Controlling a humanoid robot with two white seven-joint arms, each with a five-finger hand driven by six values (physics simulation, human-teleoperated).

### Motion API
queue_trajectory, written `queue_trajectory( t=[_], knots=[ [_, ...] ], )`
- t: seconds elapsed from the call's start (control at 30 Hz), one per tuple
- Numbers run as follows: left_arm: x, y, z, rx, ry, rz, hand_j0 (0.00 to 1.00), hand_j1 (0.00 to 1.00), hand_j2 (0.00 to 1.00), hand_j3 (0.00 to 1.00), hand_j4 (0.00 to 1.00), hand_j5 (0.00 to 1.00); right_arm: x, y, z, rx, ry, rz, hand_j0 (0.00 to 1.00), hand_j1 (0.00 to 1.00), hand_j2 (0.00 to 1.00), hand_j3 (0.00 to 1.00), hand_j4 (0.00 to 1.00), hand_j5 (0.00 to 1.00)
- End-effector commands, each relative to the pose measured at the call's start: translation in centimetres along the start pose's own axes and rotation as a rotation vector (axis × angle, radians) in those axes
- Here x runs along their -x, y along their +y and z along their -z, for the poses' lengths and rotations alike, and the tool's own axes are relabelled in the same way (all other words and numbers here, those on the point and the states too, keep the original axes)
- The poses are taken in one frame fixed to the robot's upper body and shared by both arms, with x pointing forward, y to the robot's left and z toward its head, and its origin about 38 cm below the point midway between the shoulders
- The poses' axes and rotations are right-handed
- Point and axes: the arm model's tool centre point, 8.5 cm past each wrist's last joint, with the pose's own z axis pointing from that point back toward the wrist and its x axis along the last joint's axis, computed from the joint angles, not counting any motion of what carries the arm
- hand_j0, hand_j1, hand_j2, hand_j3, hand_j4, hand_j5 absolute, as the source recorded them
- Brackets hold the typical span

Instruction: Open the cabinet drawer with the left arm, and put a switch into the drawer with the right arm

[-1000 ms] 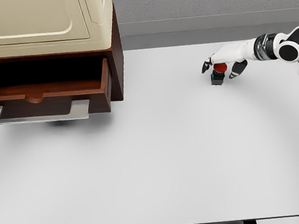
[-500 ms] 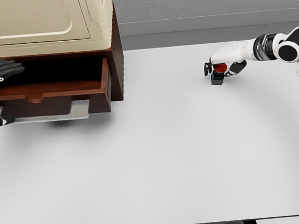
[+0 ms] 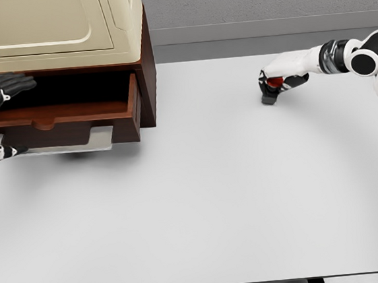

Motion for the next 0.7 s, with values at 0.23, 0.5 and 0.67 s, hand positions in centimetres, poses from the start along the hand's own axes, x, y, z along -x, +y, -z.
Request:
queue_trajectory(
  t=[0.23, 0.5, 0.67],
  knots=[
    [-0.1, -0.9, 0.1, -0.023, -0.002, -0.037, 1.00, 1.00, 1.00, 1.00, 1.00, 1.00, -6.8, -6.2, -0.8, 0.144, -0.146, -0.215, 0.29, 0.29, 0.29, 0.29, 0.29, 0.29],
    [-0.1, -0.9, 0.1, -0.027, -0.001, -0.039, 1.00, 1.00, 1.00, 1.00, 1.00, 1.00, -12.7, -9.0, -2.8, 0.241, -0.264, -0.385, 0.29, 0.29, 0.29, 0.29, 0.29, 0.29],
    [-0.2, -1.2, 0.1, -0.034, -0.002, -0.048, 1.00, 1.00, 1.00, 1.00, 1.00, 1.00, -15.0, -10.1, -3.3, 0.278, -0.310, -0.436, 0.30, 0.30, 0.30, 0.30, 0.30, 0.30]
  ],
)
